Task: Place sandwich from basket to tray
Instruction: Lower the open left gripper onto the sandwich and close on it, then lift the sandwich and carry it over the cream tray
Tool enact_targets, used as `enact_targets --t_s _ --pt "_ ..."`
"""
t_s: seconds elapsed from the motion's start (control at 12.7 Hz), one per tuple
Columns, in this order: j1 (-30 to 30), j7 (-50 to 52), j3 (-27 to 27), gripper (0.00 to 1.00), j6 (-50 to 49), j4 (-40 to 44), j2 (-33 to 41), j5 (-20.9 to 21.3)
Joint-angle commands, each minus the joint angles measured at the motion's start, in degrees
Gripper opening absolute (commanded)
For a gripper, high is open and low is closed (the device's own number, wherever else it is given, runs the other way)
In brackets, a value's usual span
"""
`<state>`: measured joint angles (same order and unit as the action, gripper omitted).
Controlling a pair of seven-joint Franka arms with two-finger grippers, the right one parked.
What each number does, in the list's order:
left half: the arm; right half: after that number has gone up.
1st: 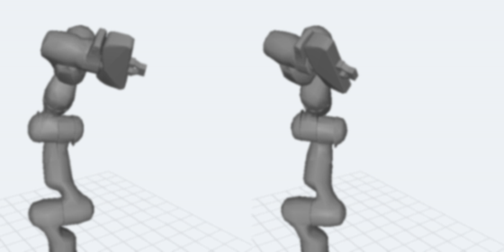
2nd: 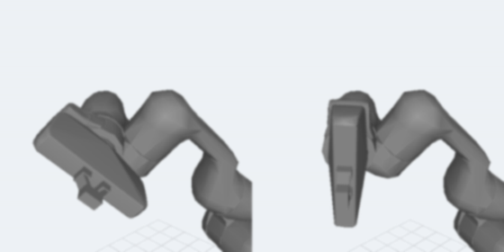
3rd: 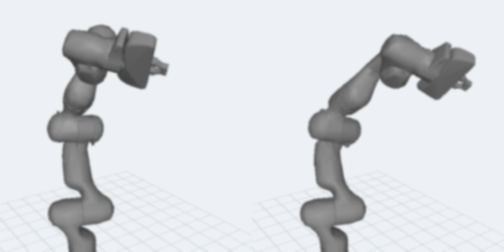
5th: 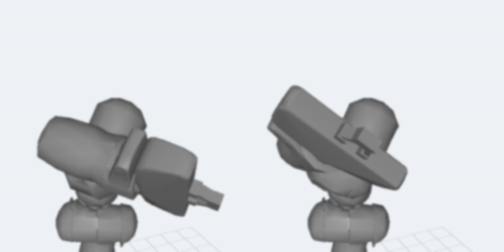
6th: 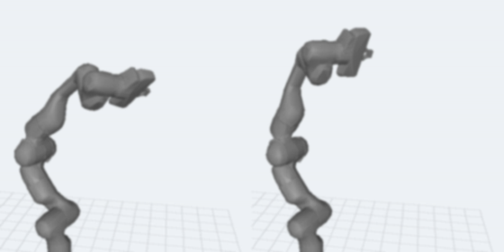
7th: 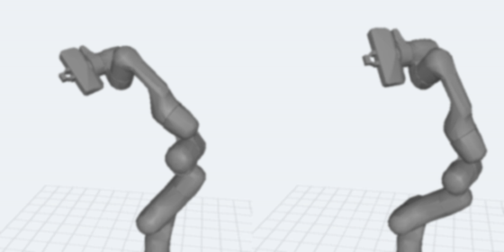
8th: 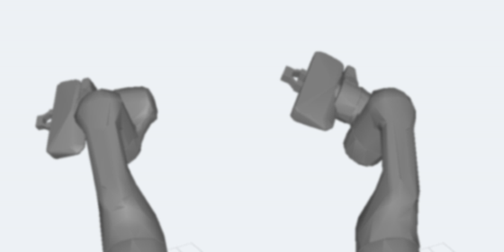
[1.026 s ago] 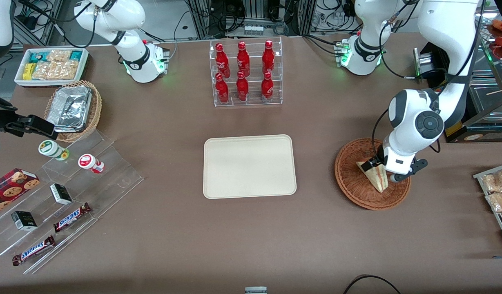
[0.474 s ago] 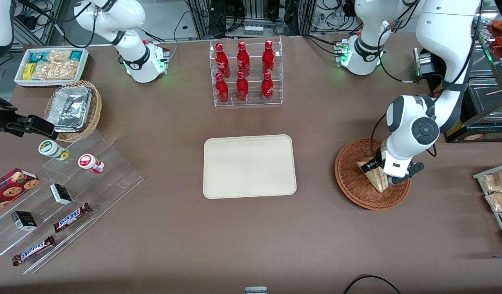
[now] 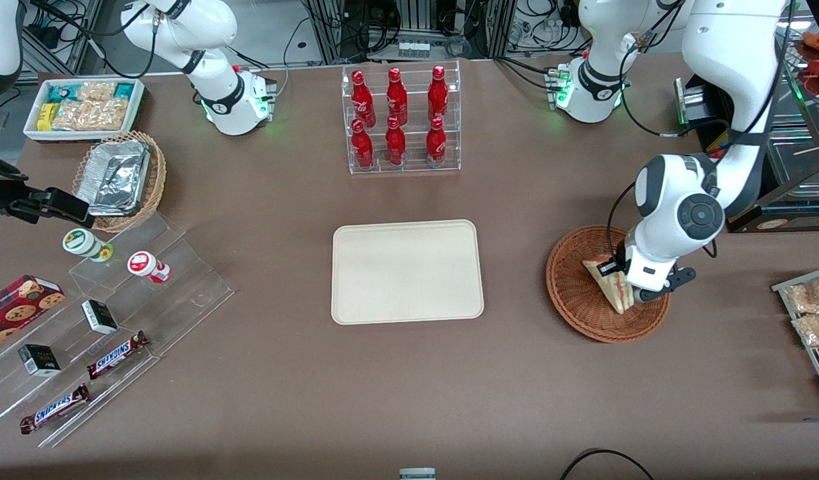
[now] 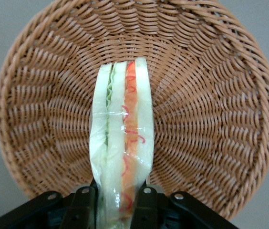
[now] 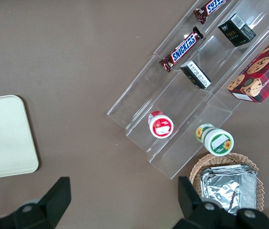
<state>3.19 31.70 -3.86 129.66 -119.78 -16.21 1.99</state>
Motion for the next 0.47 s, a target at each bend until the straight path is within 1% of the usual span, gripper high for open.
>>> enact_targets --t_s 0.0,0.16,0.39 --pt "0.76 -1.29 -0.18 0.00 -7.99 6.21 0.30 0.56" --pt "1.73 -1.29 -1.23 0.00 -10.47 8.85 0.21 0.47" --pt "6.90 -1.38 -1.93 0.00 -10.65 9.92 0.21 0.47"
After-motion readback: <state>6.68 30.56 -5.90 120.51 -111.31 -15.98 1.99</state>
